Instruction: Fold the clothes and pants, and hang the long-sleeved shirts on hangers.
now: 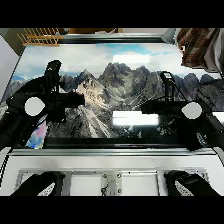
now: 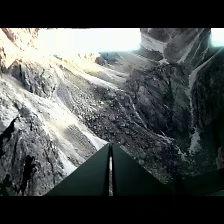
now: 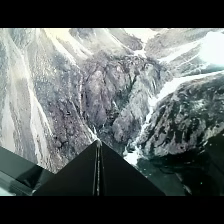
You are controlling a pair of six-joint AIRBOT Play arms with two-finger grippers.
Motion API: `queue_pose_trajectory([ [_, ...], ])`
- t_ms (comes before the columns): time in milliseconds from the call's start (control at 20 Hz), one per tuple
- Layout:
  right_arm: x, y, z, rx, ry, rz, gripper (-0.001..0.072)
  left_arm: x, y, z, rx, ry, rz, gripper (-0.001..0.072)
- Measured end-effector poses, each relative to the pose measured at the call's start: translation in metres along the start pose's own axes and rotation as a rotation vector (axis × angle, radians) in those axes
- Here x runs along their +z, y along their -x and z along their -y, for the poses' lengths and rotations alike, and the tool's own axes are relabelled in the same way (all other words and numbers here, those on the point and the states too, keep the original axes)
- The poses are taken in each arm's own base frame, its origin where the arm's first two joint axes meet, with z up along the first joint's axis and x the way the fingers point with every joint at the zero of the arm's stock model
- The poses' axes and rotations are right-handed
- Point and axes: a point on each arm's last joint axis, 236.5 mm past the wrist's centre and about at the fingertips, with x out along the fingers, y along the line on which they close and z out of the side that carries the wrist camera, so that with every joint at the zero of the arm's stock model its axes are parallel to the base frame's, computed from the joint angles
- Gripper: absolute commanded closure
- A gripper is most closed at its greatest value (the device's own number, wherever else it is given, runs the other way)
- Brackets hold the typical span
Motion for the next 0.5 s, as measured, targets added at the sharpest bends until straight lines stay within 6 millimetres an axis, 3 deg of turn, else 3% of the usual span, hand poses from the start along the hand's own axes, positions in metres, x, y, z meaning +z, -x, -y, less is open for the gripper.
queue_pose_trajectory([
  [400,0.0000,0.0000,0.0001,0.000,0.000,0.000,0.0675,0.0000,0.0000,0.0000,0.000,0.000,0.000,0.0687],
  [450,0.0000,0.0000,0.0000,0.000,0.000,0.000,0.0675,0.0005,0.0000,0.0000,0.000,0.000,0.002,0.0639],
  [500,0.0001,0.0000,0.0000,0.000,0.000,0.000,0.0675,0.0022,0.0000,-0.0006,0.002,-0.005,0.009,0.0256],
])
